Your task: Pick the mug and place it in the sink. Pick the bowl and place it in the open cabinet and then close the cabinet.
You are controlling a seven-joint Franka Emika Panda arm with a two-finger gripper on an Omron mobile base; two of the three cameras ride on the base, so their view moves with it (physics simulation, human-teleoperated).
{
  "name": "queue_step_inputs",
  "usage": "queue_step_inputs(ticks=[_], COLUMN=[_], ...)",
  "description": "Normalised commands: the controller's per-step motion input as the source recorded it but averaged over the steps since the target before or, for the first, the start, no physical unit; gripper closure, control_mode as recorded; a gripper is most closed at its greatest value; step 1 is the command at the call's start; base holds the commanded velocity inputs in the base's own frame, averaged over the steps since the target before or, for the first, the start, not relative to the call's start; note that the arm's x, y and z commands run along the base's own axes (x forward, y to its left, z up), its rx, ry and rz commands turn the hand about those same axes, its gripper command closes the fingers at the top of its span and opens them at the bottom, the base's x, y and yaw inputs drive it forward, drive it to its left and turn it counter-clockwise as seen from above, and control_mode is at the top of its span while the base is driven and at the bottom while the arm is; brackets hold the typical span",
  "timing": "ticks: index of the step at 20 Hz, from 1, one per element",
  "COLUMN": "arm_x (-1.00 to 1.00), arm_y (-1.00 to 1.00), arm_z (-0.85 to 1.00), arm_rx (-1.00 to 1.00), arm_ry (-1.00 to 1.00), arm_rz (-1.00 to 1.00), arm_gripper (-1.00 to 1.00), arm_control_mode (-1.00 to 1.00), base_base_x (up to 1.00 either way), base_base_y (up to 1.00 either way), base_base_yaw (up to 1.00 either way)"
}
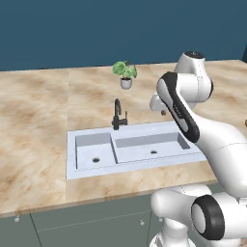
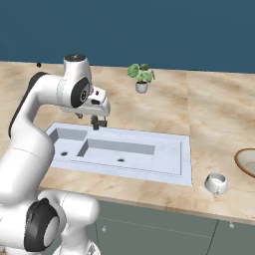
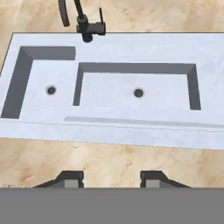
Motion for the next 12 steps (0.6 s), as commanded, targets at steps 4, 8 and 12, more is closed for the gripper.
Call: queue_step_inputs(ticks=[4, 8, 12], arm_x=[-0.03, -0.16, -0.37], arm_y=[-0.13, -0.22, -0.29], arm_z=[0.00, -0.06, -0.21], arm_rx=[0.00, -0.02, -0.02], arm_ry=[0.00, 0.00, 0.00], arm_rz=[0.00, 0.00, 0.00], arm_gripper=[-1.00, -1.00, -1.00], arm_control_mode=[-1.00, -1.00, -1.00], base_base_x=[0.00, 0.00, 0.00], base_base_y=[0.00, 0.00, 0.00], base_base_yaw=[0.00, 0.00, 0.00])
